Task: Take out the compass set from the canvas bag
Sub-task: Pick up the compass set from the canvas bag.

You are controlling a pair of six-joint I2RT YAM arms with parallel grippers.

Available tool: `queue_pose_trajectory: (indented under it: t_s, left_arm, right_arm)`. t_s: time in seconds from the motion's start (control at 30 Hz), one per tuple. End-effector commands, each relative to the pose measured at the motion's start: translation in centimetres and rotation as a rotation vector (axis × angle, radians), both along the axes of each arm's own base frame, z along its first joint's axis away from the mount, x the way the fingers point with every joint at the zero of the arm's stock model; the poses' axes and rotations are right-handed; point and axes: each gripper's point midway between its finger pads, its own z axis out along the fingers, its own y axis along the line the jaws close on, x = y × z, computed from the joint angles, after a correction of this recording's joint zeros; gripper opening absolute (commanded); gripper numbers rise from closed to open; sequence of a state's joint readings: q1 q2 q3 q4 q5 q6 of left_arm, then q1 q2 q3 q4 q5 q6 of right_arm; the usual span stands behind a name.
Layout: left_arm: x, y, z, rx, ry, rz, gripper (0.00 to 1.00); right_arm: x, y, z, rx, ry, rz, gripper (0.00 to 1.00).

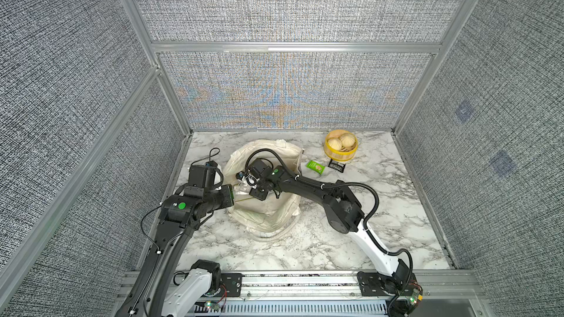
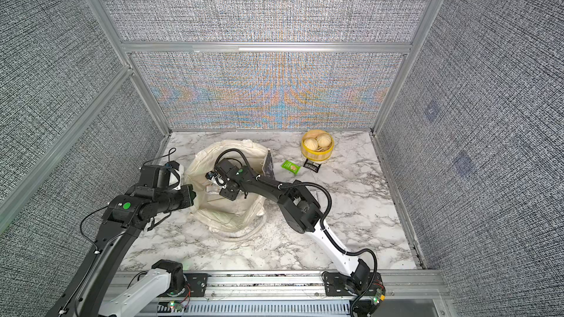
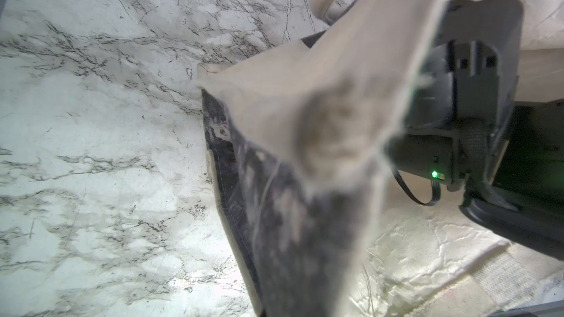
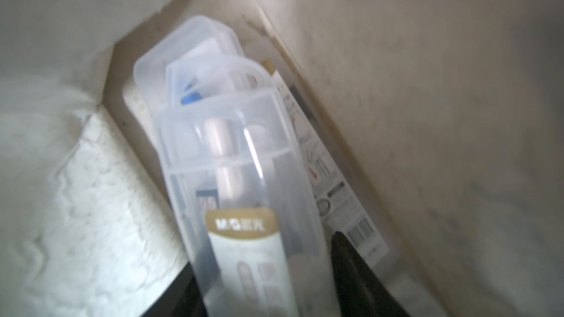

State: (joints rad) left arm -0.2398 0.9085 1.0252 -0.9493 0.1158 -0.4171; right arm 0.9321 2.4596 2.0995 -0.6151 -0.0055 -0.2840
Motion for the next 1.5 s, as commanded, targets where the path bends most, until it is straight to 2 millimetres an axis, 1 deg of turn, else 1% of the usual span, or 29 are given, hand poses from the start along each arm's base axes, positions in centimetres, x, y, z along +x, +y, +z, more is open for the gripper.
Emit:
queue_pose_trajectory:
  t_s: [0.0,0.13,0.27,0.33,0.47,0.57,0.9,1.07,1.23,1.3,1.47]
  left_arm:
    - [0.1,-0.1,-0.2,-0.007,-0.01,-0.001,0.0]
    - [-0.4,-0.1,-0.9,-0.02,0.009,0.01,0.0]
    - [-0.6,-0.1,-0.6,-0.031,-0.001,0.018,0.0]
    - [-0.7,-0.1,-0.7,-0.038,0.001,0.021,0.0]
    - [-0.9,-0.4,-1.5,-0.057,0.026,0.021,0.0]
    - [-1.1,-0.5,-1.9,-0.063,0.035,0.021,0.0]
    - [-1.2,-0.2,-1.7,-0.059,0.021,0.033,0.0]
    - [-0.8,-0.3,-1.7,-0.059,0.021,0.031,0.0]
    - [-0.7,-0.2,-1.8,-0.051,0.018,0.031,0.0]
    - [-0.5,-0.2,-1.6,-0.049,0.014,0.032,0.0]
    - [0.3,-0.2,-0.3,-0.044,-0.009,0.035,0.0]
  right_arm:
    - [-4.6,-4.0,-2.6,-0.126,0.257,-0.122,0.54]
    - [-5.9,-2.9,-1.2,-0.029,0.352,-0.177,0.5]
    - [-6.5,-2.3,-0.2,0.03,0.407,-0.242,0.45]
    - [-6.5,-2.5,0.0,0.043,0.41,-0.274,0.43]
    - [-6.0,-2.5,0.8,0.08,0.398,-0.315,0.39]
    - [-5.7,-2.3,1.0,0.091,0.384,-0.322,0.38]
    - [-4.9,-2.2,1.7,0.083,0.341,-0.342,0.36]
    - [-4.8,-2.6,4.0,0.09,0.297,-0.347,0.35]
    - [-5.4,-3.8,7.4,0.084,0.251,-0.336,0.36]
    - [-6.0,-4.3,8.7,0.085,0.241,-0.326,0.36]
    - [-8.4,-5.5,11.9,0.095,0.234,-0.272,0.36]
